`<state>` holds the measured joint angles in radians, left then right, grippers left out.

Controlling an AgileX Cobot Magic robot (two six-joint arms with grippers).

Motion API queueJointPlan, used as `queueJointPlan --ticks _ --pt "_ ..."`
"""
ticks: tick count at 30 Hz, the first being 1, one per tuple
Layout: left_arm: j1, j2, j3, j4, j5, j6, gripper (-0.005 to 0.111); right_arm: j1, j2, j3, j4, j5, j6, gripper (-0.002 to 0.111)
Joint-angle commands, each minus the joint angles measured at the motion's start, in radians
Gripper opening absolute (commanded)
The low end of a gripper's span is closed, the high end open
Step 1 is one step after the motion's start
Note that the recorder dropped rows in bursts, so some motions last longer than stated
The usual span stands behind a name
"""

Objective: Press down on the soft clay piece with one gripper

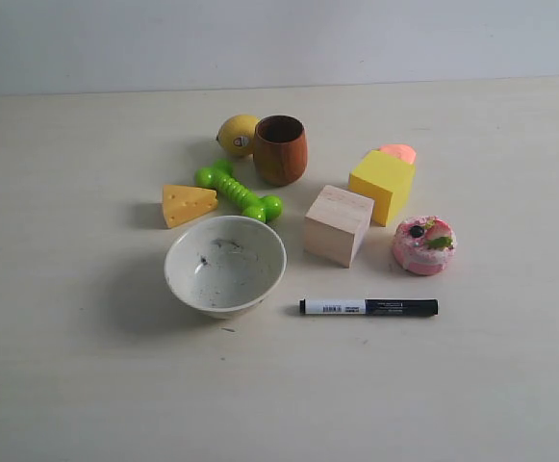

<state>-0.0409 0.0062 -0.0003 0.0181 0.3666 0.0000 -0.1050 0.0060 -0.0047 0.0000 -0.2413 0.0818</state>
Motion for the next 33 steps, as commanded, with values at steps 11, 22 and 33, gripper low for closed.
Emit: queueJointPlan --ticks 11,22,33 --pt "-0.008 -0.006 0.000 -0.004 -0.007 0.000 0.000 0.000 0.022 -0.196 0.023 0.154 0.205 0.000" --pt "-0.008 -0.006 0.000 -0.004 -0.007 0.000 0.000 0.000 0.316 -0.700 0.031 0.578 0.120 0.000" --pt "-0.008 -0.006 0.000 -0.004 -0.007 0.000 0.000 0.000 0.657 -0.971 0.569 0.613 -0.342 0.000"
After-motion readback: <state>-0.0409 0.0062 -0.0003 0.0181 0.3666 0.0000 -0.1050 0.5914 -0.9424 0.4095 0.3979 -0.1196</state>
